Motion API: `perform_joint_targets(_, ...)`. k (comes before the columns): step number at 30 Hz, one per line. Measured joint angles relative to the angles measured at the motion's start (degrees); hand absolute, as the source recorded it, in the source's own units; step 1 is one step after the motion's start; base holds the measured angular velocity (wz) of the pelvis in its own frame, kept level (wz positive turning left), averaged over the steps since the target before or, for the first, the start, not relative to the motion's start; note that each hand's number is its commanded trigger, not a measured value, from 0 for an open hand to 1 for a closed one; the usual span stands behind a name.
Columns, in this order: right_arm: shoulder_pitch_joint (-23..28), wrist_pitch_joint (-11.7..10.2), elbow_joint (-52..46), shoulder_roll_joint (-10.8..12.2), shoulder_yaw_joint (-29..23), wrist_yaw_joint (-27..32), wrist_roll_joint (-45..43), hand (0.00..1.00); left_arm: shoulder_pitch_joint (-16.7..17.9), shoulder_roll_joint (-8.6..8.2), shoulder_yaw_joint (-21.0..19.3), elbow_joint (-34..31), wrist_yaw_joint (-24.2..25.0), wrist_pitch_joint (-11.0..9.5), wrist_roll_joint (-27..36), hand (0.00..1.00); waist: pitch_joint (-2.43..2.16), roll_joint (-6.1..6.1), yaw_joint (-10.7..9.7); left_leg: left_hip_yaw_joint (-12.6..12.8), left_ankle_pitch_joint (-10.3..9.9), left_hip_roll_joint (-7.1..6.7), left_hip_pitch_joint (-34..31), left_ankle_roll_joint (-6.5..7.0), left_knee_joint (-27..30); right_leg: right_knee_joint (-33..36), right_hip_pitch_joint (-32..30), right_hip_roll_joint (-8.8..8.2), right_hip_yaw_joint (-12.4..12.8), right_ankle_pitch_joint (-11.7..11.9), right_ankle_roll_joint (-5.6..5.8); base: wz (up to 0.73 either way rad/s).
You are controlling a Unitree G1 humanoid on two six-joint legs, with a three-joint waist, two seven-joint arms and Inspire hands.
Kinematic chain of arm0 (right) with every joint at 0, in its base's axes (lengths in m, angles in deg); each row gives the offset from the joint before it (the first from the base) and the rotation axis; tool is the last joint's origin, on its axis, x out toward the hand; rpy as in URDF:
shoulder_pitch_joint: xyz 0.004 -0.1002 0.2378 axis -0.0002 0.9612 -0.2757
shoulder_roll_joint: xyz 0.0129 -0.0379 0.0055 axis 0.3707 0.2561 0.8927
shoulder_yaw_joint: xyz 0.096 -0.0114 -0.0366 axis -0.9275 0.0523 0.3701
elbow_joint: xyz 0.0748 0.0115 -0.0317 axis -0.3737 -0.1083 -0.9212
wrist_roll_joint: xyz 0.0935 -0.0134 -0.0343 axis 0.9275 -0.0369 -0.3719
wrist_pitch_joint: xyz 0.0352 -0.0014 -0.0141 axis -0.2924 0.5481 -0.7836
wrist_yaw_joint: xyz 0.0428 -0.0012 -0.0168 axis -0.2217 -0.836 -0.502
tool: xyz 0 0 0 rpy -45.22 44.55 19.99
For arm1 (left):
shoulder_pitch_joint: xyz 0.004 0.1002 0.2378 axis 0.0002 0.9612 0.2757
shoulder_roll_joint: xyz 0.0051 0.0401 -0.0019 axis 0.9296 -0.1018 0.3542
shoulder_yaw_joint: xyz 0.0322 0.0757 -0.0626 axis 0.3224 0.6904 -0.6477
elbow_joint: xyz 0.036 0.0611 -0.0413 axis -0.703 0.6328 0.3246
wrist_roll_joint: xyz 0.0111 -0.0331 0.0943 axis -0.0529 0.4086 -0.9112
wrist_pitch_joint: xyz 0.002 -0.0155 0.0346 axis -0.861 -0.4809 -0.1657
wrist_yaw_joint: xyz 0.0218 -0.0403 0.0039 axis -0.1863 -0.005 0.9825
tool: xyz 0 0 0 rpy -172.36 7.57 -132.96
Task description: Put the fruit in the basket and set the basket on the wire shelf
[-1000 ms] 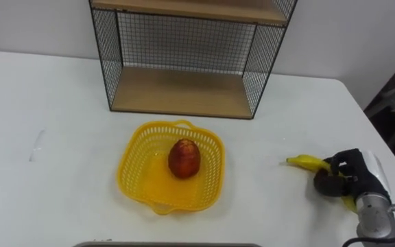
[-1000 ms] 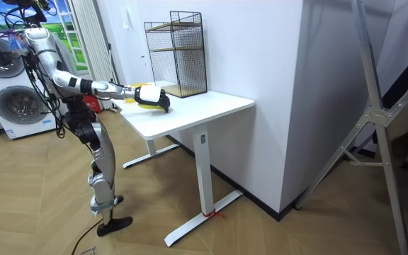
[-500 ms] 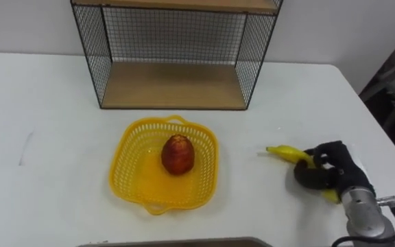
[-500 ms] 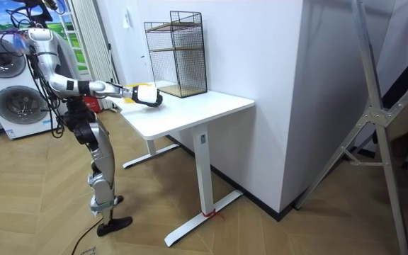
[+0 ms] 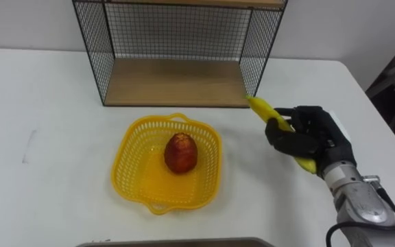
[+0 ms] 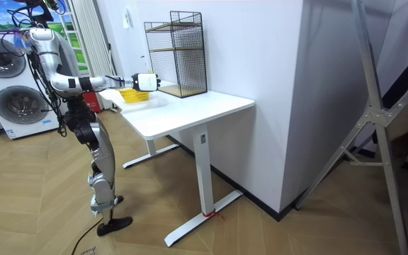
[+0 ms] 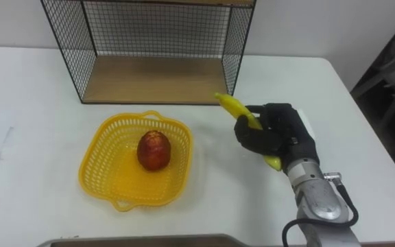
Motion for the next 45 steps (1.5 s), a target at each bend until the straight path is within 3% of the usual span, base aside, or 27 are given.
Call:
perform_joint_targets(6, -2.31, -0.35, -2.70, 0.02, 0.22, -1.26, -0.03, 1.00, 0.14, -0.50, 0.16, 0.05, 0.00, -0.01, 0.03, 0.00, -0.20, 0.54, 0.19, 0.59, 0.33, -0.06, -0.27, -0.04, -0.16, 0.04, -0.66, -0.02, 0.59, 0.00, -0.01, -0.05)
perform_joint_targets(14, -3.38, -0.57, -7.21, -0.02, 0.30, -2.07, -0.51, 1.00, -0.04, -0.75, 0.22, 0.50, 0.64, -0.18, 0.09, 0.00, -0.47, 0.03, 0.26, 0.68, 0.34, -0.08, -0.47, -0.02, -0.10, -0.14, -0.88, -0.01, 0.64, -0.01, 0.00, 0.00)
perform_joint_targets(19, -3.47, -0.92, -9.42, -0.72, 2.66, -4.27, -6.38, 1.00, -0.60, -0.65, 0.62, 0.61, 1.50, -1.18, 0.08, 0.00, -0.48, -0.48, 0.56, 0.70, 0.34, 0.00, -0.76, -0.02, -0.11, 0.13, -1.33, 0.01, 0.55, 0.00, 0.00, 0.00)
perform_joint_targets(23, -3.49, -0.90, -10.77, -0.70, 5.89, -6.39, -11.58, 1.00, -1.73, 0.26, 3.57, 0.61, 1.67, -1.17, 0.16, 0.00, -0.10, -1.08, 1.19, 0.74, 0.34, 0.04, -1.21, -0.02, -0.16, 0.22, -1.69, 0.03, 0.67, 0.01, -0.03, 0.00)
perform_joint_targets(27, -4.18, -0.87, -10.86, -0.68, 8.74, -9.89, -16.99, 1.00, -2.82, 0.59, 4.09, 0.62, 1.72, -1.23, 0.14, 0.00, -0.26, -1.84, 2.93, 0.79, 0.34, 0.04, -1.17, -0.01, -0.19, 0.22, -1.69, 0.04, 0.74, 0.03, -0.05, 0.00)
perform_joint_targets(37, -6.47, -0.51, -10.73, -0.59, 15.28, -13.11, -22.56, 1.00, -3.70, 0.96, 6.45, 1.62, 2.70, -1.27, 3.26, 0.00, 0.29, -1.23, 4.76, 0.20, 0.34, -0.01, -1.24, -0.02, -0.13, 0.22, -1.51, -0.01, 0.19, 0.05, -0.05, 0.01)
perform_joint_targets(41, -6.48, -0.38, -10.68, -0.57, 16.07, -14.40, -22.88, 1.00, -4.42, 0.97, 6.73, 1.63, 2.70, -1.26, 3.40, 0.00, 0.31, -1.19, 4.96, -0.35, 0.34, -0.05, -1.57, -0.02, -0.10, 0.15, -1.57, -0.04, -0.37, 0.05, -0.05, 0.07)
perform_joint_targets(42, -6.47, -0.38, -10.42, -0.57, 16.07, -14.48, -23.07, 0.82, -4.50, 0.97, 6.73, 1.63, 2.70, -1.25, 3.40, 0.00, 0.33, -1.16, 4.93, -0.49, 0.34, -0.07, -1.57, -0.02, -0.10, 0.12, -1.51, -0.07, -0.52, 0.05, -0.05, 0.05)
perform_joint_targets(43, -6.47, -0.38, -10.07, -0.57, 16.08, -14.48, -23.04, 0.26, -4.54, 0.98, 6.74, 1.63, 2.69, -1.26, 3.42, 0.00, 0.36, -1.11, 4.91, -0.58, 0.35, -0.08, -1.60, -0.02, -0.10, 0.10, -1.49, -0.09, -0.71, 0.05, -0.05, 0.05)
perform_joint_targets(44, -6.47, -0.38, -9.82, -0.56, 16.13, -14.47, -23.02, 0.00, -4.54, 0.98, 6.77, 1.63, 2.66, -1.25, 3.44, 0.00, 0.38, -1.08, 4.94, -0.72, 0.34, -0.10, -1.64, -0.02, -0.09, 0.07, -1.44, -0.10, -0.86, 0.05, -0.05, 0.08)
perform_joint_targets(45, -6.46, -0.38, -9.03, -0.55, 16.37, -14.45, -22.95, 0.00, -4.53, 1.03, 6.93, 1.63, 2.57, -1.25, 3.55, 0.00, 0.39, -1.06, 4.82, -0.92, 0.35, -0.13, -1.70, -0.02, -0.06, 0.06, -1.38, -0.11, -0.98, 0.05, -0.05, 0.06)
